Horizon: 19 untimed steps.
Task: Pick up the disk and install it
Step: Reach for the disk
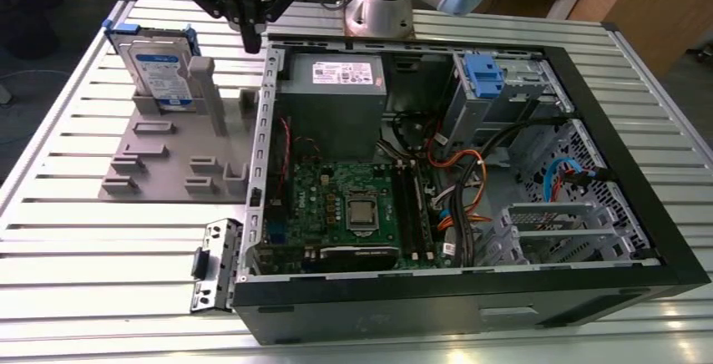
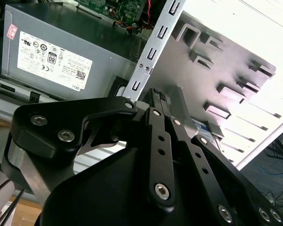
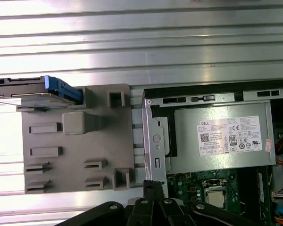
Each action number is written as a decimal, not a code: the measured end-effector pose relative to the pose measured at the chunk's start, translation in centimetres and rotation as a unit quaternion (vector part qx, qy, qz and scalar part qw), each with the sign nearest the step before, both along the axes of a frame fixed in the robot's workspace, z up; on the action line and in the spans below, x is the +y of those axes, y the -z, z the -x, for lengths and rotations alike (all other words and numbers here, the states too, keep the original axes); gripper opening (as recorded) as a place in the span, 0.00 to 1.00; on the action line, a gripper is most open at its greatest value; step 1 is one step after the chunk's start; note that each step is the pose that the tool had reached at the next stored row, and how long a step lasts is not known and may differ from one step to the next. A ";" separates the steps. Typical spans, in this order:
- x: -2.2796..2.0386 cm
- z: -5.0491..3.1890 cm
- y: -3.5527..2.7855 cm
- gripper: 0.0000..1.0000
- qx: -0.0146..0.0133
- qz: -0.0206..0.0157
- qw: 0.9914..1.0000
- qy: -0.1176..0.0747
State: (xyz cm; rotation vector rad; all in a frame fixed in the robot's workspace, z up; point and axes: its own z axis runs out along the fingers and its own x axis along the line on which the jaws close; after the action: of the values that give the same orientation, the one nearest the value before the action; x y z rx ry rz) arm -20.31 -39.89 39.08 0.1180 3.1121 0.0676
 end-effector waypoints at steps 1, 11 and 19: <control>0.00 0.05 0.02 0.10 0.000 0.000 1.000 0.000; 0.01 0.66 0.28 0.10 0.000 0.000 1.000 0.000; 0.31 1.53 0.54 0.10 0.000 0.000 1.000 0.000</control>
State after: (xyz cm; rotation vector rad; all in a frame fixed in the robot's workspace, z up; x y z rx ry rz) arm -21.84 -39.59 38.53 0.1179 3.1121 0.0677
